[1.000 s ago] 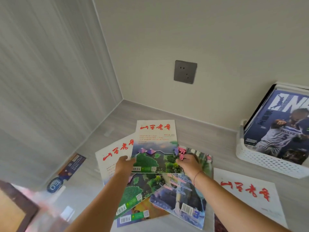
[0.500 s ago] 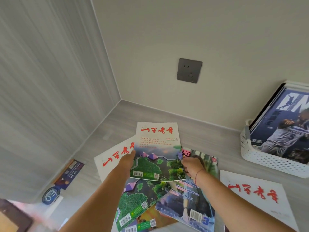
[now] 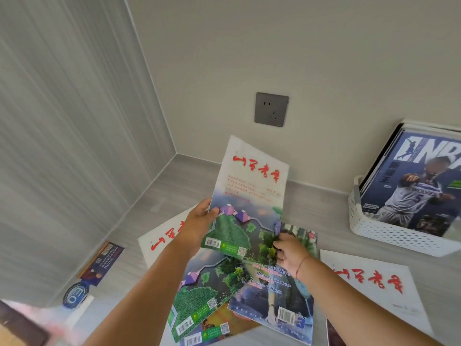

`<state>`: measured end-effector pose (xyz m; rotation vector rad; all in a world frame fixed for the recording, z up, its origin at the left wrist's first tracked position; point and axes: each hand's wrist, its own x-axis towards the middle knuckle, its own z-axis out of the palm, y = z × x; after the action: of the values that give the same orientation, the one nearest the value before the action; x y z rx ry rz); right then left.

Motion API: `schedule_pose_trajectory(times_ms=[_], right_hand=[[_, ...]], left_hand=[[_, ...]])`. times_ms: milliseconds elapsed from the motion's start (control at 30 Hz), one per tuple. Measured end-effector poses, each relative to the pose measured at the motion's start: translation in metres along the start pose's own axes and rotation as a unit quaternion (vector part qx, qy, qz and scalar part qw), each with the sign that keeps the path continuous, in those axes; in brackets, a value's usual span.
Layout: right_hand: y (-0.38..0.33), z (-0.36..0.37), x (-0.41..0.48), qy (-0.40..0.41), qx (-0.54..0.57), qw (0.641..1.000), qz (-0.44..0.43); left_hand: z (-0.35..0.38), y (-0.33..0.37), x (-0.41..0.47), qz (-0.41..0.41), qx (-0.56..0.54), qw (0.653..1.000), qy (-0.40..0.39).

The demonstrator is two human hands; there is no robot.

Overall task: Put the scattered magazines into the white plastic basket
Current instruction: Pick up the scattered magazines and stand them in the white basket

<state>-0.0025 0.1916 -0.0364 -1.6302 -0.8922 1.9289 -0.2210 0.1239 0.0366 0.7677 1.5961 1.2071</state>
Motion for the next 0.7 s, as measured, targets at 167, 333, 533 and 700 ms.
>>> schedule_pose_trajectory(times_ms=[167,333,533,700], right_hand=[[-0.021,-0.031,-0.019,-0.054,0.153,0.986,-0.039],[-0.056,-0.093,-0.033,0.007,0.168,0.974,-0.150],[-0.085,-0.178,-0.054,0.104,0.054,0.963,-0.243],[-0.117,-0.247,-0.072,0.220,-0.013,0.926,-0.308]], left_hand=[[0.032,0.035,-0.008,0.047,0.036,0.995,-0.077],[0.073,0.046,-0.008,0.035,0.054,0.993,-0.103],[0.156,0.058,0.001,0.054,0.073,0.988,-0.123],[0.243,0.090,0.014,0.113,0.125,0.981,-0.098]])
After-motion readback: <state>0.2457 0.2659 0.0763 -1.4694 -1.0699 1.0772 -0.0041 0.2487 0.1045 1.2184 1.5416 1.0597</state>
